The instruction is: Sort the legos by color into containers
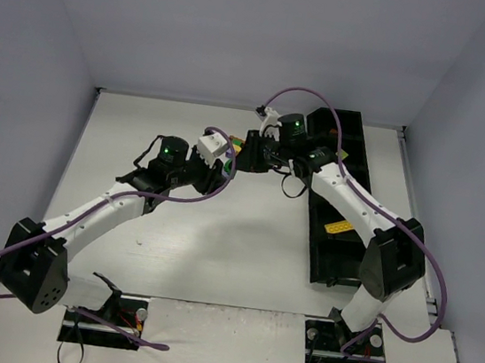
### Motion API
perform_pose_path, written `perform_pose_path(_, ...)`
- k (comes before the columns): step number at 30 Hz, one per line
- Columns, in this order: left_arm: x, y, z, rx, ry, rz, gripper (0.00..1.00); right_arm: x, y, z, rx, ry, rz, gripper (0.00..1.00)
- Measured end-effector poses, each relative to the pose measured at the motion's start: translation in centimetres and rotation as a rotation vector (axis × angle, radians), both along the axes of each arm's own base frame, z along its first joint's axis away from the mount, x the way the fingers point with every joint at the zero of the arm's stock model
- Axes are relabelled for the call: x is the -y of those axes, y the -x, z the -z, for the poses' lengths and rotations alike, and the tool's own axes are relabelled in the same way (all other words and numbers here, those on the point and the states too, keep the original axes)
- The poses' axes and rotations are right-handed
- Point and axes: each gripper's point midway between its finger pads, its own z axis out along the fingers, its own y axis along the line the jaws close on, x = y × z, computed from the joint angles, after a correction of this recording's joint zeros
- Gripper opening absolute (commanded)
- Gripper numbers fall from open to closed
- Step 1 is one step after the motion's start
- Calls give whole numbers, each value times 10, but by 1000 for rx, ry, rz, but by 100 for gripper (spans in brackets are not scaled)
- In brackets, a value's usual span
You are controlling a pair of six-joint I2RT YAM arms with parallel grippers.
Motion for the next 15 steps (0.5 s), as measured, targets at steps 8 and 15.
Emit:
perform_pose_path(8, 1, 3, 2, -36, 20, -7, 0, 25, -14, 26, 66, 136, 121, 0)
perform_pose_path(15, 2, 4, 1, -57, 38, -14, 0, 59, -29, 55, 87, 276, 257, 0)
